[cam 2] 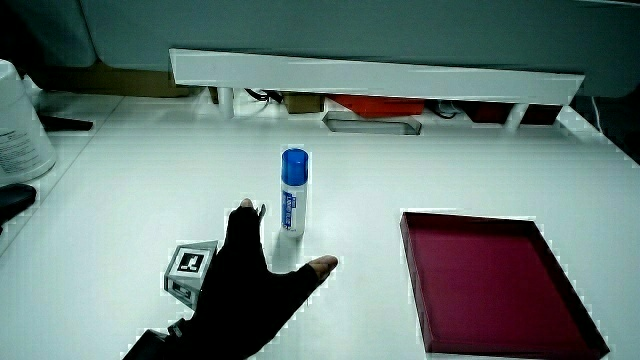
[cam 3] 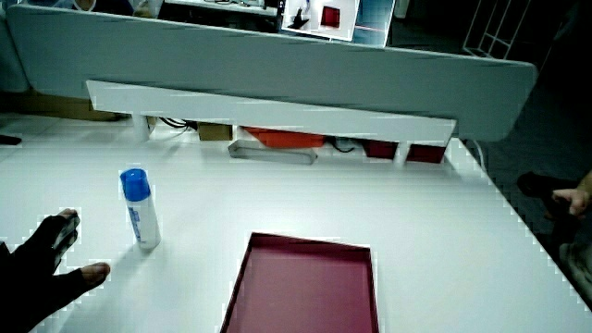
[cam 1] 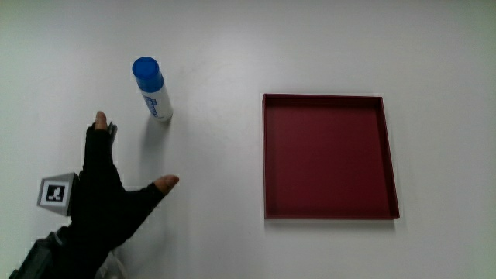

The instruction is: Pick glue from desk

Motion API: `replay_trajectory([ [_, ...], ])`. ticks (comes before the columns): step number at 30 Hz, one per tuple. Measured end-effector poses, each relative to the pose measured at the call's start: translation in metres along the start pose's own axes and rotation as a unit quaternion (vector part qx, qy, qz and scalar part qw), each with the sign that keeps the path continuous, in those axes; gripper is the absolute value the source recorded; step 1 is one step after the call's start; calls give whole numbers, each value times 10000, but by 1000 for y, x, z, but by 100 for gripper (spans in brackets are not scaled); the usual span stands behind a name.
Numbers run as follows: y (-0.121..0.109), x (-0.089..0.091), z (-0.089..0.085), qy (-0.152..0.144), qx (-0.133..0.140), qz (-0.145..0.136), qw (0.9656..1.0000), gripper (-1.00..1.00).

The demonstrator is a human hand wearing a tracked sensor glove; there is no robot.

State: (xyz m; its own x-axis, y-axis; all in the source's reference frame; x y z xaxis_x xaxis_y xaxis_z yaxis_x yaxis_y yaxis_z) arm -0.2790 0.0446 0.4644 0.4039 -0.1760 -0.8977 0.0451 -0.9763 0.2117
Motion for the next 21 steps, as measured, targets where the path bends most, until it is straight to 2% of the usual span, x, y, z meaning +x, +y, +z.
replay_trajectory([
  [1, 3, 1, 0, -3, 12, 2, 10000, 0],
  [2, 7, -4, 1, 108, 21, 250, 9996, 0],
  [3, 10, -2, 0, 79, 18, 328, 9994, 0],
  [4, 15, -9, 1, 227, 1, 253, 9994, 0],
  [6, 22, -7, 0, 11, -3, 403, 9992, 0],
  [7, 26, -10, 1, -12, -4, 326, 9995, 0],
  [9, 34, -10, 0, 89, 21, 512, 9986, 0],
  [10, 38, -10, -1, -10, 45, 452, 9990, 0],
  [11, 42, -12, 0, 50, 81, 598, 9982, 0],
  [14, 55, -18, -1, -158, 128, 593, 9980, 0],
  [15, 58, -14, -3, -334, 127, 675, 9971, 0],
  [18, 69, -18, -5, -345, 103, 708, 9968, 0],
  [19, 71, -15, -7, -489, 94, 643, 9967, 0],
  [21, 77, -16, -9, -419, 62, 677, 9968, 0],
])
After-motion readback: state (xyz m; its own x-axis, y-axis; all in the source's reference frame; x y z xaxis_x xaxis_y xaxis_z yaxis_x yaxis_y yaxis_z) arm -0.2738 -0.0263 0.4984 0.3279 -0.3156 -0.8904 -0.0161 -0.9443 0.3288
